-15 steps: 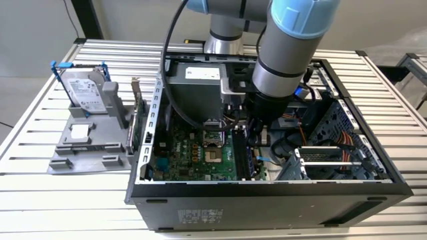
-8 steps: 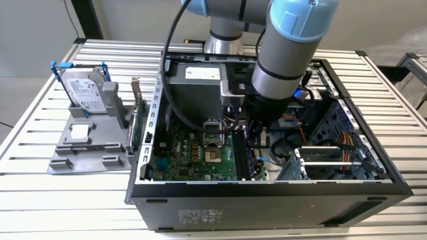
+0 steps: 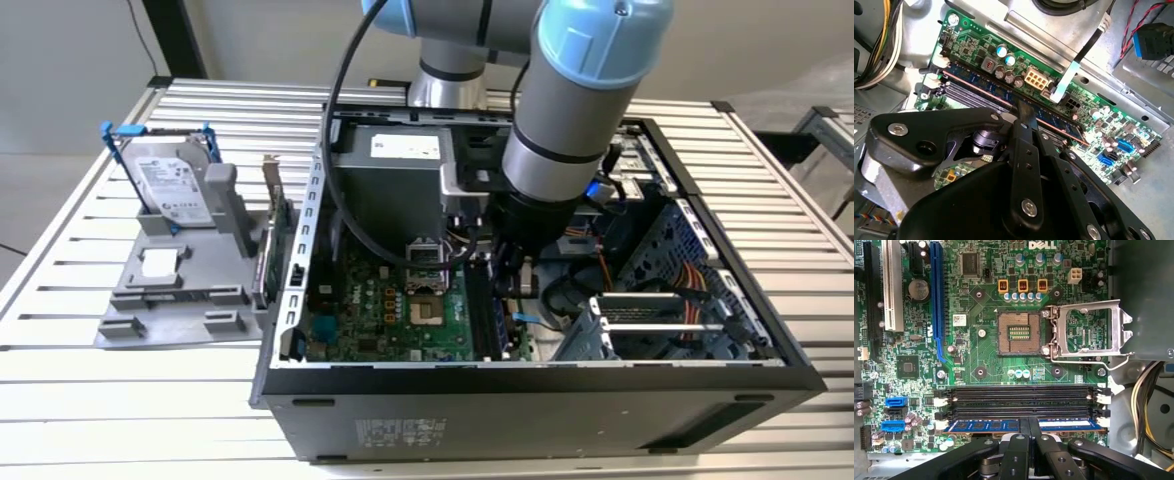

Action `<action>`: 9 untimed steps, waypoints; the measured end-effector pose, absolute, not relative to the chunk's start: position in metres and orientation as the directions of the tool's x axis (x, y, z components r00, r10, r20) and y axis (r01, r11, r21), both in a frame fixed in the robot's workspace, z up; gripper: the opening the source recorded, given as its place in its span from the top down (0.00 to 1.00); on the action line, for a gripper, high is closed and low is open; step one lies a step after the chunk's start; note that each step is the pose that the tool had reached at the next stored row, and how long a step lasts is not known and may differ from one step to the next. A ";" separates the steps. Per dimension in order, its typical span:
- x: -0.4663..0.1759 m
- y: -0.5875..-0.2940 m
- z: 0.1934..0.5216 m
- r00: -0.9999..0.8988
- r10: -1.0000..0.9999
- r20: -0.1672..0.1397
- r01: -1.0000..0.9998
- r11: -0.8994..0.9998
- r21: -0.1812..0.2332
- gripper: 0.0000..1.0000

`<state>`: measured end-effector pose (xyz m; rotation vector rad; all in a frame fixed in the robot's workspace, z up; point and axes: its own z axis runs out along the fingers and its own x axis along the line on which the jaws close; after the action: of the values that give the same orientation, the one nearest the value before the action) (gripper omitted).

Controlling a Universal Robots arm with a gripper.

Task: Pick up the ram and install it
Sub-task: 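Press down the ram until it locks into place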

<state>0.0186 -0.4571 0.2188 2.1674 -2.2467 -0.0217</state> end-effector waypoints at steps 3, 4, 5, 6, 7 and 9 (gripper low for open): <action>0.019 -0.457 0.217 -0.036 -0.999 0.005 -0.999 0.036 0.024 1.00; 0.019 -0.457 0.217 -0.036 -0.999 0.005 -0.999 0.036 0.024 1.00; 0.019 -0.457 0.217 -0.036 -0.999 0.005 -0.999 0.036 0.024 1.00; 0.019 -0.457 0.217 -0.036 -0.999 0.005 -0.999 0.036 0.024 1.00; 0.019 -0.457 0.217 -0.036 -0.999 0.005 -0.999 0.036 0.024 1.00; 0.019 -0.457 0.217 -0.036 -0.999 0.006 -0.999 0.036 0.024 1.00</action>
<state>0.0186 -0.4568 0.2172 2.1668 -2.2461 -0.0209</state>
